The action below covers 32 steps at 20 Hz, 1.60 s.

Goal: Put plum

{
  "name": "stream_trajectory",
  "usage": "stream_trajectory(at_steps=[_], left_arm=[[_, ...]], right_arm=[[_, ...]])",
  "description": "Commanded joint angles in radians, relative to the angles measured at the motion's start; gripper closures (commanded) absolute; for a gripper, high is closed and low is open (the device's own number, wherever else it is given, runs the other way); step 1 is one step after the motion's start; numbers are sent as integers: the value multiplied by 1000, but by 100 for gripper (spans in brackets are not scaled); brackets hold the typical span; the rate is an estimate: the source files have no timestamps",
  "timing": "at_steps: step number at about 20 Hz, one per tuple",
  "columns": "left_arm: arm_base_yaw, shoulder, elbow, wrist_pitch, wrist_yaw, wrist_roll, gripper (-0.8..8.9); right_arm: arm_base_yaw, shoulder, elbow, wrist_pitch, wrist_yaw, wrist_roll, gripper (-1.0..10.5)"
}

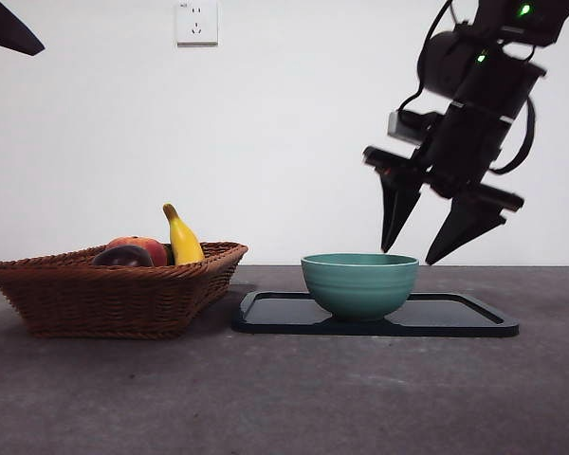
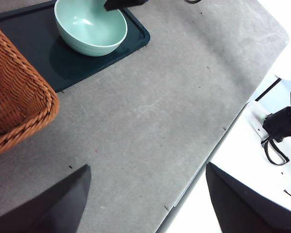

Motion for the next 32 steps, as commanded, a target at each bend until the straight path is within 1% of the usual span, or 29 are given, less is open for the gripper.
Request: stream_trajectory(at_steps=[1,4,7,12,17,19,21,24,26,29,32], left_arm=[[-4,6,15,11,3,12,441],[-4,6,15,10,3,12,441],[-4,6,15,11,3,12,441],[-4,6,15,10,3,12,441],[-4,6,15,10,3,12,441],[-4,6,15,11,3,12,441],[-4,6,15,10,3,12,441],[-4,6,15,10,3,12,441],[-4,6,15,11,3,12,441],[-4,6,15,9,3,12,441],[-4,6,15,9,3,12,441]], right_arm=[[13,50,23,20,4,-5,702],[17,63,23,28,48,-6,842],[16,63,23,50,51,-6,939],[16,42,31,69,52,-2,938],[16,-105,32,54,50,-7,939],[16,-183,32,10,45,-15,938],[22,-264,32,-57,20,-37,939],[47,-383,31,-167,23,-87,938],[73,-444,21,-234,24,-92,939],[119,-523,-56,-248,25,-92,939],[182,-586,-203,-196,26,-87,938]])
